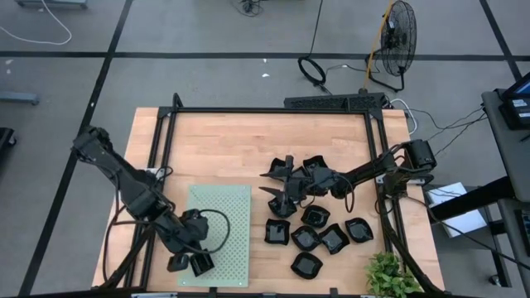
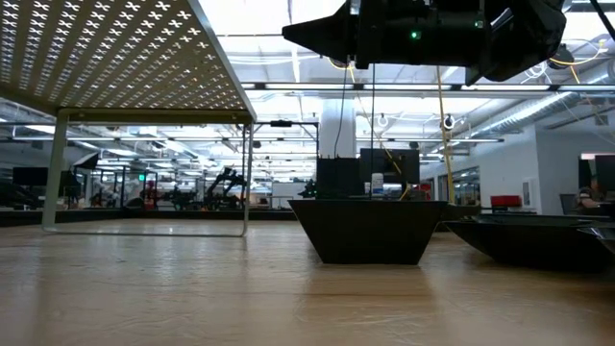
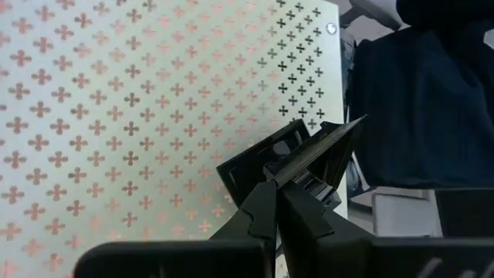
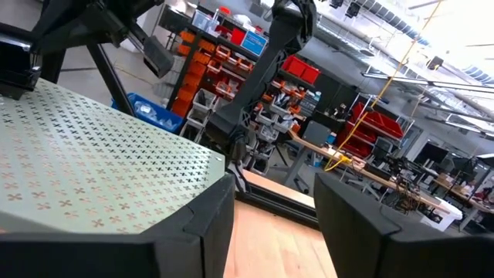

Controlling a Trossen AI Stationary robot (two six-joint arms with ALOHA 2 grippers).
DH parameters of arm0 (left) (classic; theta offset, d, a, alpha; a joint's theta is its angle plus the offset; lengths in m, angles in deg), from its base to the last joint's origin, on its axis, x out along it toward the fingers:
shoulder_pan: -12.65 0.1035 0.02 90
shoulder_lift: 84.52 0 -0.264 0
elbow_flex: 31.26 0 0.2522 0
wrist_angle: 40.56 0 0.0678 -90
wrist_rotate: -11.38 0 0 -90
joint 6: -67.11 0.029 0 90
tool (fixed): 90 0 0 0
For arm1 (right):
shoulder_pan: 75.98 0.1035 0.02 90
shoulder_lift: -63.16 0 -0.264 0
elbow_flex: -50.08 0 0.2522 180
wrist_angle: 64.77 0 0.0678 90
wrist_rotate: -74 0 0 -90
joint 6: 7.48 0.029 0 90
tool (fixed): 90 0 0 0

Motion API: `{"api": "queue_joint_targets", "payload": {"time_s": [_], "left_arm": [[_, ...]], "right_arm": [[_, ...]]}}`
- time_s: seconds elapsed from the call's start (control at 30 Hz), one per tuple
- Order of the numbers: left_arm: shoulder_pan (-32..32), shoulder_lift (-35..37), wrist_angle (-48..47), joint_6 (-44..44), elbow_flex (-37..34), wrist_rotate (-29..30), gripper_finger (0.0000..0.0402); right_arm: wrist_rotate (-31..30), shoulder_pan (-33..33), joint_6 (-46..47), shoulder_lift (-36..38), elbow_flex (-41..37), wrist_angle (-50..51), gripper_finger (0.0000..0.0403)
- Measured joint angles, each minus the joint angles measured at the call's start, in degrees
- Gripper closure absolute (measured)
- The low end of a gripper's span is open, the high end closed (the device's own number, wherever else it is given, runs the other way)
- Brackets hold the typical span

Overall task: Pick & Place Mini shaped plates
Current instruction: Stack the square plate on top of the other square plates on the shelf

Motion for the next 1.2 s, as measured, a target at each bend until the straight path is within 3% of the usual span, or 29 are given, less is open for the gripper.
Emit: {"api": "queue_joint_targets", "payload": {"time_s": [0.2, 0.57, 0.8, 0.9, 1.0, 1.2], "left_arm": [[0.46, 0.23, 0.02, 0.84, 0.0, -0.56, 0.0397], [0.39, 0.77, -4.6, 2.22, 0.0, -0.71, 0.032], [0.39, 3.18, -4.59, 7.57, 0.0, -0.74, 0.0308], [0.39, 5.68, -4.61, 11.43, 0.0, 2.03, 0.0307], [0.39, 8.8, -4.61, 18.18, 0.0, 6.77, 0.0307], [1.4, 14.93, -3.65, 30.13, -2.12, 15.39, 0.0307]], "right_arm": [[0.0, 0.0, 0.02, 0.0, 0.0, 0.02, 0.0238], [-0.02, 0.0, 0.02, 0.0, 0.0, 0.4, 0.0238], [-0.02, 0.0, 0.04, 0.0, 0.0, 0.42, 0.0238], [-1.78, 0.0, 2.14, 0.0, 0.0, 0.41, 0.0238], [-7.57, 0.0, 5.55, 0.49, 0.0, 2.19, 0.0238], [-13.57, -0.64, 12.43, 6.54, 0.0, 20.5, 0.0238]]}}
